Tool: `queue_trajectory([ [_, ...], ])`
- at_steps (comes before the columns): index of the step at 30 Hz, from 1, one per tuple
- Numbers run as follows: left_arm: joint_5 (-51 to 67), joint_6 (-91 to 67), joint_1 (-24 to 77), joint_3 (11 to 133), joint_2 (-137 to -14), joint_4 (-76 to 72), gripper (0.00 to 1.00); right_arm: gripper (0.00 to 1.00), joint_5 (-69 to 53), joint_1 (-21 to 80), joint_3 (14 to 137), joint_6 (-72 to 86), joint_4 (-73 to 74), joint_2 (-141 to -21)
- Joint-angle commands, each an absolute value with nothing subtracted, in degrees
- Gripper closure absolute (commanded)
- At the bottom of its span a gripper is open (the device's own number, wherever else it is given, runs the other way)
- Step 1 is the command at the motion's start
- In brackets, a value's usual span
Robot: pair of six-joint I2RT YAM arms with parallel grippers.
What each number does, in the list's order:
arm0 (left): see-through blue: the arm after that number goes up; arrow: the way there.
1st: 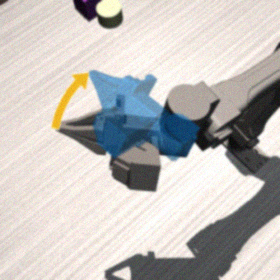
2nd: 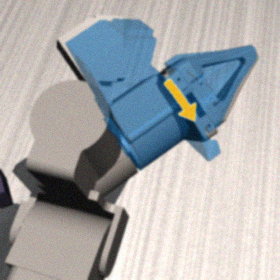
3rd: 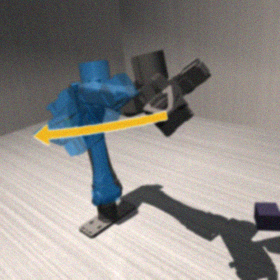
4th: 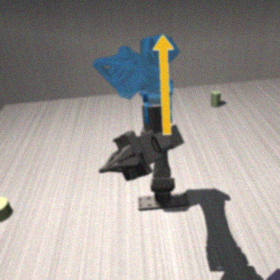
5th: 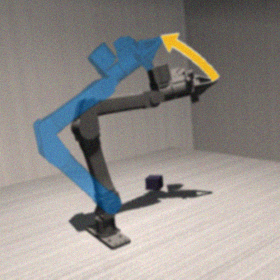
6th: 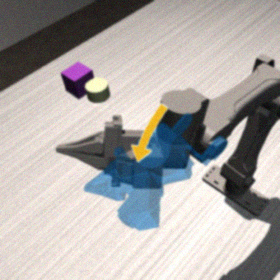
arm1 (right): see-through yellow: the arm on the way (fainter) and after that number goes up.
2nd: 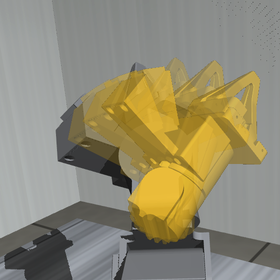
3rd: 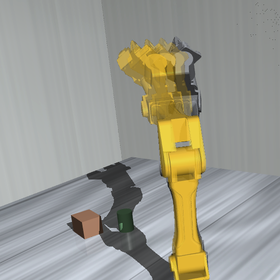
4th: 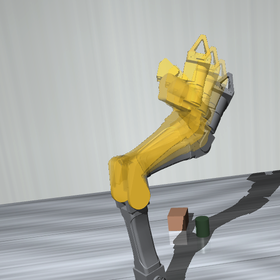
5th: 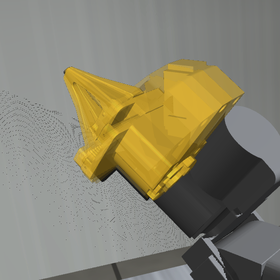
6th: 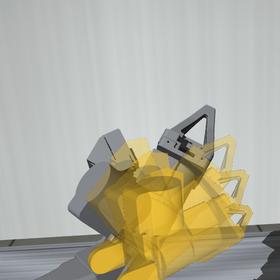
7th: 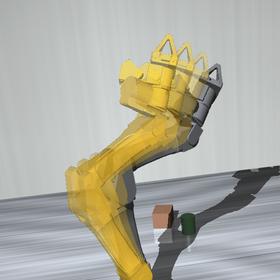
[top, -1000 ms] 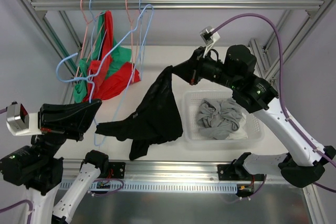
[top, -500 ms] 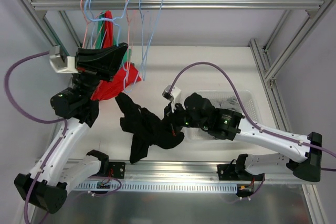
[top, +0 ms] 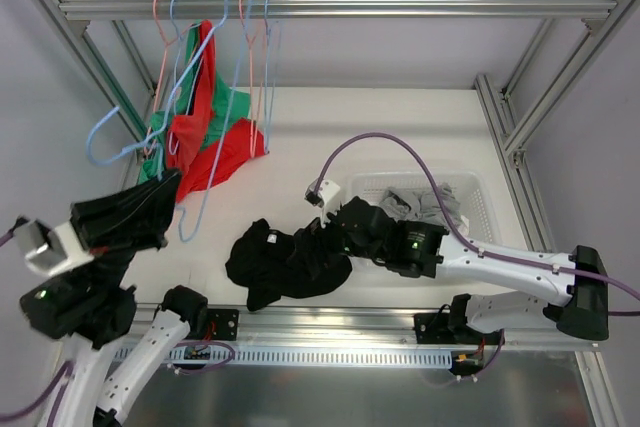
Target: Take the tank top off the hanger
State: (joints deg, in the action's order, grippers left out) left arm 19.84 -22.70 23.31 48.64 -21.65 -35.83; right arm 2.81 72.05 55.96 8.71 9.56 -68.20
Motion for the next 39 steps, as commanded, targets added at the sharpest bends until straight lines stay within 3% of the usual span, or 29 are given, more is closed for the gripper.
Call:
queue_trajectory([
  [1, 11.6, -14.1, 23.6, 49.4, -12.6, -6.9, 1.00, 0.00, 7.2, 72.7, 54.8, 9.3, 7.5, -68.9],
  [6, 3.4, -17.4, 23.6, 51.3, -4.7, 15.6, 1.00, 0.01, 14.1, 72.0, 56.3, 9.8, 13.6, -67.9],
  [9, 0.3, -21.6, 23.6, 52.9, -7.8, 20.2, 1.00, 0.00, 16.3, 71.5, 57.0, 10.5, 16.4, -66.3],
  [13, -10.9, -25.4, 23.6, 58.7, -21.5, 28.3, 1.00, 0.00, 16.3, 71.4, 56.9, 10.5, 17.1, -62.7],
  [25, -9.2, -18.7, 23.6, 86.8, -55.4, 24.7, 1.00, 0.00, 16.5, 71.4, 53.9, 9.8, 18.6, -55.5],
  [39, -9.3, -19.8, 21.8, 92.2, -72.6, 15.6, 1.00, 0.01, 15.3, 71.5, 51.8, 10.8, 18.6, -51.9],
])
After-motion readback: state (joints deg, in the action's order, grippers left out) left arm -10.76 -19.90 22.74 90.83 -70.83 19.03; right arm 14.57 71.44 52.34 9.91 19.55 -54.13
